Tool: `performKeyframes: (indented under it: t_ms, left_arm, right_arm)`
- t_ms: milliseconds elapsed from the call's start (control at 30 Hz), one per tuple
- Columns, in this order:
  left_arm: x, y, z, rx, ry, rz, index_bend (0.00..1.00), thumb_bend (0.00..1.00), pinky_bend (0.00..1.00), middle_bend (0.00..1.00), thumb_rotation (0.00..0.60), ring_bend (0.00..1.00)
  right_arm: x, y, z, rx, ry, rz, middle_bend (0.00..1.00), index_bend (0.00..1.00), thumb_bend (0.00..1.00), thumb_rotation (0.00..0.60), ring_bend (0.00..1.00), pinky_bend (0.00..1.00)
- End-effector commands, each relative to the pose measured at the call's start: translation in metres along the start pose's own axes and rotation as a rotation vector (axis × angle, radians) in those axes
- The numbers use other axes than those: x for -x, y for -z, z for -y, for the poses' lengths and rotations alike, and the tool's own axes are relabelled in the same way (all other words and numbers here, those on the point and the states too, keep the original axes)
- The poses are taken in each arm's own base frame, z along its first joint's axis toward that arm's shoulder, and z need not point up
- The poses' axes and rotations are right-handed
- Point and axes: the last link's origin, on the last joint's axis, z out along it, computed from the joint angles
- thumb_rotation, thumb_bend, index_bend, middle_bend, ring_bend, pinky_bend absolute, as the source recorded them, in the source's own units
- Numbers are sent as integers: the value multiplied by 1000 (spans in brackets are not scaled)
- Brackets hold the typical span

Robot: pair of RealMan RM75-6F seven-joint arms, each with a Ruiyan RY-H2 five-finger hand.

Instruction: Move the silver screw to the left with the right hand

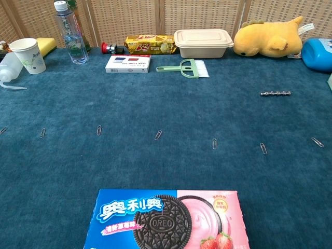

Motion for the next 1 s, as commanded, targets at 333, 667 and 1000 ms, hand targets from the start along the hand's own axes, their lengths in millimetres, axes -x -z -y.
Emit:
performKeyframes:
  t_ms: [333,667,1000]
  left_arm:
    - [1,-1,0,5,5,-5,146,395,19,185,600,107]
    - [-2,-2,2,11,0,-19,146,395,19,185,600,107]
    - [-1,-9,-3,26,-4,-12,146,395,19,185,600,107]
  right_arm:
    - [-2,2,2,-11,-7,-14,157,62,395,600,33,58]
    - [-6,4,2,-21,-23,-43,157,63,395,600,36,58]
    - [-9,-7,3,-39,-64,-40,157,62,396,600,36,58]
